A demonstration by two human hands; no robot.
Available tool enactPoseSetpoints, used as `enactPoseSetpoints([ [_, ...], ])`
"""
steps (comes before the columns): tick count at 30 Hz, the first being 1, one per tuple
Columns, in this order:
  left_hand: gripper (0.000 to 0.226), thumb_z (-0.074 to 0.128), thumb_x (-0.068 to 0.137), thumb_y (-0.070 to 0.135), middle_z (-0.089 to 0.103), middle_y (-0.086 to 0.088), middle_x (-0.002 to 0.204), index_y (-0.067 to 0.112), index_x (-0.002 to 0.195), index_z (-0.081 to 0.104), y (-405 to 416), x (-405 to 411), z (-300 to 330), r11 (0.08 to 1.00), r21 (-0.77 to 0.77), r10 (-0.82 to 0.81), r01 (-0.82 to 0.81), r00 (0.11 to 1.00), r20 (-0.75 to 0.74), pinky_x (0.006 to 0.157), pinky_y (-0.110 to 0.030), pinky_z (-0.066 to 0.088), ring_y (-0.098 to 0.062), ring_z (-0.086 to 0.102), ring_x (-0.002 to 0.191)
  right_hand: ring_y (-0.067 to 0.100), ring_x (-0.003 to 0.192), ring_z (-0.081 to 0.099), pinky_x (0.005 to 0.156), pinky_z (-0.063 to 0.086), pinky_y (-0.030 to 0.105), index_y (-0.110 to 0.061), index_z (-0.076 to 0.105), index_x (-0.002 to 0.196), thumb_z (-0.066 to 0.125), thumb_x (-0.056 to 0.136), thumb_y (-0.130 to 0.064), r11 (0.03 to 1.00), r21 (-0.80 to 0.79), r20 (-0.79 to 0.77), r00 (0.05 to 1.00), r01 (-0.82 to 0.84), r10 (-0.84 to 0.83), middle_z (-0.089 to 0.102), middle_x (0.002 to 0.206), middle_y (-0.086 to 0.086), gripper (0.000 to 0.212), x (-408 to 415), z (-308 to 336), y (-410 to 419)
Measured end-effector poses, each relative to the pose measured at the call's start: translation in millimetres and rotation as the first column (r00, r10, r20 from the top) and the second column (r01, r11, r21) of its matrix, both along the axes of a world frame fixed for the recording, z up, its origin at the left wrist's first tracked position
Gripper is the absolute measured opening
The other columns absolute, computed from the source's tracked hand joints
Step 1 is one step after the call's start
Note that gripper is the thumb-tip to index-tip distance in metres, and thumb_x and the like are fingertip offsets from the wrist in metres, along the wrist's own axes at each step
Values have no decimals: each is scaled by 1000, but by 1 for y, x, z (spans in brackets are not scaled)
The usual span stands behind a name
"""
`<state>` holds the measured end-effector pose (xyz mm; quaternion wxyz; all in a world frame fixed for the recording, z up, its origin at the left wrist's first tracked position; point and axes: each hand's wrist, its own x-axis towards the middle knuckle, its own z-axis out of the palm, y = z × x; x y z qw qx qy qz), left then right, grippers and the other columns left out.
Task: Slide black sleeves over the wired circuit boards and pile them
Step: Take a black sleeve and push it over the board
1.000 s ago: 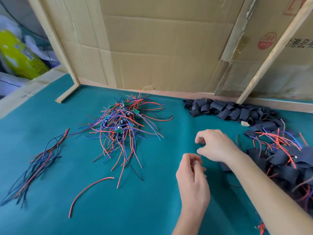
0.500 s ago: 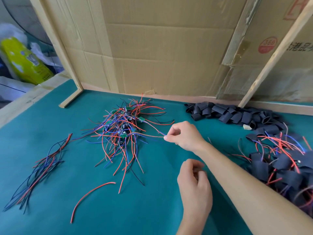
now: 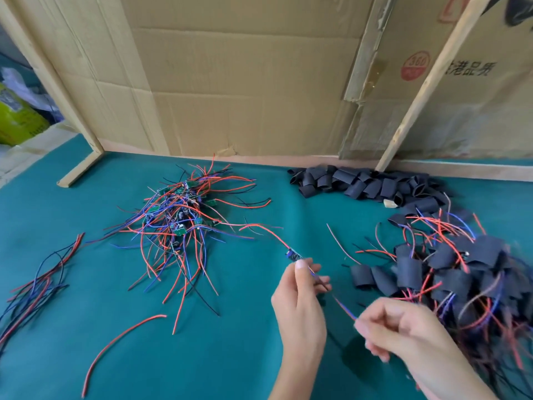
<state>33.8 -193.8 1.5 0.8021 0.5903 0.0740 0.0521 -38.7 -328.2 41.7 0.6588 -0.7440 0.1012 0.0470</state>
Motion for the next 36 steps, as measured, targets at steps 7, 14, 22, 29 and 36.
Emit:
enactPoseSetpoints([
  [7,10,62,99,7,70,-8,78,15,96,66,0,2,-1,999,24,-21,22,1000,-15,57,-21,52,-16,67,60,11,62,61,63,45,22,-21,77,77,82,75,-38,914,-176,-228,918,-366,324,75,69,6,17,-17,15,-2],
  [14,16,64,98,15,72,-2,76,27,101,73,-2,-1,-7,985,172,-17,10,999,41,59,-14,49,-10,68,64,12,81,65,77,52,32,-33,66,94,75,86,-38,539,-835,112,993,110,-29,69,86,-14,13,39,20,-9],
  [22,17,64,98,19,70,5,77,31,90,72,-2,0,-8,968,248,-43,26,997,62,71,-36,57,-19,68,72,31,109,61,88,50,40,-26,61,111,63,94,-37,314,-949,-2,997,23,-77,64,113,-2,20,83,-3,-2],
  [29,21,65,95,17,73,6,79,37,89,69,-2,0,-8,962,271,-45,24,997,70,79,-47,58,-23,71,79,4,69,59,58,40,18,-34,70,80,81,73,-23,655,-755,-12,998,-46,56,66,74,-10,17,93,3,-9],
  [36,24,58,100,14,74,6,77,33,90,68,-3,0,-4,950,310,-79,44,992,100,74,-39,58,-19,72,75,17,50,58,41,42,28,-23,67,77,76,66,-22,985,-127,174,980,115,-92,65,69,-2,14,88,-8,10],
])
